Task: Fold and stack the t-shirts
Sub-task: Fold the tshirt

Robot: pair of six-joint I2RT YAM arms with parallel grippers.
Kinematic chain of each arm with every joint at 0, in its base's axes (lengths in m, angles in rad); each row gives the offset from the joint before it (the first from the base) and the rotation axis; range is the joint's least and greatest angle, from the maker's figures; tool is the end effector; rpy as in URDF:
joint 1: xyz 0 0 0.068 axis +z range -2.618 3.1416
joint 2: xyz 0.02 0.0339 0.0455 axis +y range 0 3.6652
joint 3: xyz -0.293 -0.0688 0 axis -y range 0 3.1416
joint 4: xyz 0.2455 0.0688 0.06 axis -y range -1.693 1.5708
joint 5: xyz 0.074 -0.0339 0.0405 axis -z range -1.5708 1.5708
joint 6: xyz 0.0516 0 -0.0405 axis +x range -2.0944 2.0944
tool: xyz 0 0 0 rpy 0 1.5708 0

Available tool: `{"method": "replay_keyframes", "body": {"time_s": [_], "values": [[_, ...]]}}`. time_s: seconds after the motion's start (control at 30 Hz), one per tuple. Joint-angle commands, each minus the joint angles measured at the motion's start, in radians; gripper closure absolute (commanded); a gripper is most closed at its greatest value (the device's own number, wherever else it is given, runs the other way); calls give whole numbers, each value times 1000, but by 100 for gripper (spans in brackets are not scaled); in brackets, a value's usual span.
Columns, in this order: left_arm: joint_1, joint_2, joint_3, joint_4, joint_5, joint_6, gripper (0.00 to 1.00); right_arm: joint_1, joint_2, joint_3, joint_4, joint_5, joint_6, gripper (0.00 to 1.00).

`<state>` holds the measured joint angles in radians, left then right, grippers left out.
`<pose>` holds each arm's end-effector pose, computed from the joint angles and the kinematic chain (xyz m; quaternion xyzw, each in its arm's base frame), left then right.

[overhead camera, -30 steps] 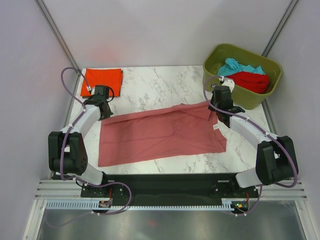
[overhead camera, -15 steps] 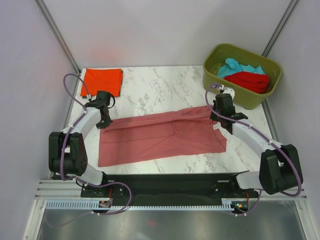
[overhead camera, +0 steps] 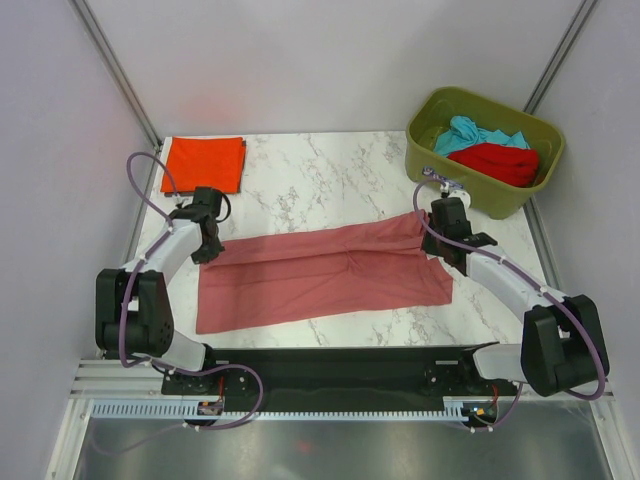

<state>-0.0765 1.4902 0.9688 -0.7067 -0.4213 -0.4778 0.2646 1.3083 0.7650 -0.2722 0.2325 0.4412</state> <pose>0.2807 -0.0003 0.2212 -0.2270 0.9371 0.1525 0.2168 0.2640 0.0592 0.2305 0.1240 0.9159 0.0254 0.3809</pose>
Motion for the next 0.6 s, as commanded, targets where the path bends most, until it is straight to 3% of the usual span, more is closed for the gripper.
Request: {"method": "replay_keyframes", "body": {"time_s": [0.0,0.57], "values": [[-3,4,-13,-20,-19,-28,98,-4,-18,-15,-30,14,33,100],[-9,53,-13,-80,-74,-62,98,5,-81,-88,-61,-4,102,100]]}}
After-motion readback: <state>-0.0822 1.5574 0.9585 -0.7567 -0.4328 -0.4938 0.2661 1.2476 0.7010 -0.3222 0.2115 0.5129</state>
